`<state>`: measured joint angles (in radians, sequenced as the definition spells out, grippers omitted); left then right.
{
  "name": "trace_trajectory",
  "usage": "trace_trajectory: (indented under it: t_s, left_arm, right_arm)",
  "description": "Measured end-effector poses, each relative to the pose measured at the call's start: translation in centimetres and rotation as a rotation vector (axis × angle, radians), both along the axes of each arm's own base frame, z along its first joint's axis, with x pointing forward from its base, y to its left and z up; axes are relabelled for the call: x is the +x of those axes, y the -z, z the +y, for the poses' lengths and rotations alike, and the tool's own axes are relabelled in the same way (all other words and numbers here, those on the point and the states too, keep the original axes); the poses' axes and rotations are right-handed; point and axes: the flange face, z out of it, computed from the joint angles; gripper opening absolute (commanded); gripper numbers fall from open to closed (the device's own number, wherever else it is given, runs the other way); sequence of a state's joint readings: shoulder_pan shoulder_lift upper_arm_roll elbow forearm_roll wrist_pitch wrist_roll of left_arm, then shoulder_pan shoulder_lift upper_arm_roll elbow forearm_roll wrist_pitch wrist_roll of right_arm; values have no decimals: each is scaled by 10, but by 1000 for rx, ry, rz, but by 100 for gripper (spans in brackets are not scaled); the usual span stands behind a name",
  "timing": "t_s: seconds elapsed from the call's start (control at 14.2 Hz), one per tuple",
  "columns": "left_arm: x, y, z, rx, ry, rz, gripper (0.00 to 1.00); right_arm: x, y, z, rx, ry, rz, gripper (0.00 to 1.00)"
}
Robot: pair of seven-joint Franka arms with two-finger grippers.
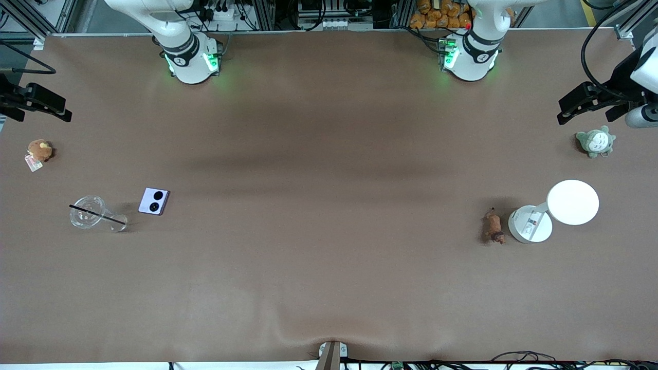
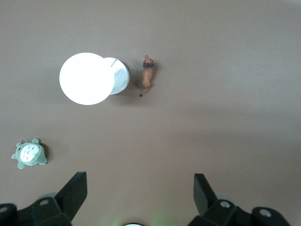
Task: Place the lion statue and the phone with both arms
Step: 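Open the right gripper and draw it back from the phone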
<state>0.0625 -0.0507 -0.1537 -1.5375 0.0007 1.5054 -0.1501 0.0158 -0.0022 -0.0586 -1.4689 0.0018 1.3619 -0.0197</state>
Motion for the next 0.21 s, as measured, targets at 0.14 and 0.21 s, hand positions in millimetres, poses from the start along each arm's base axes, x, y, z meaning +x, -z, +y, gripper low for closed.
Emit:
trace_trajectory:
  t_s: [0.14, 0.21]
  left_arm:
    - [-2, -4, -1, 0, 1, 4, 100]
    - [-3, -6, 0, 1, 1, 9, 100]
  right_arm:
    - [0, 1, 0, 0, 0, 1, 100]
    - [0, 1, 0, 0, 0, 2, 100]
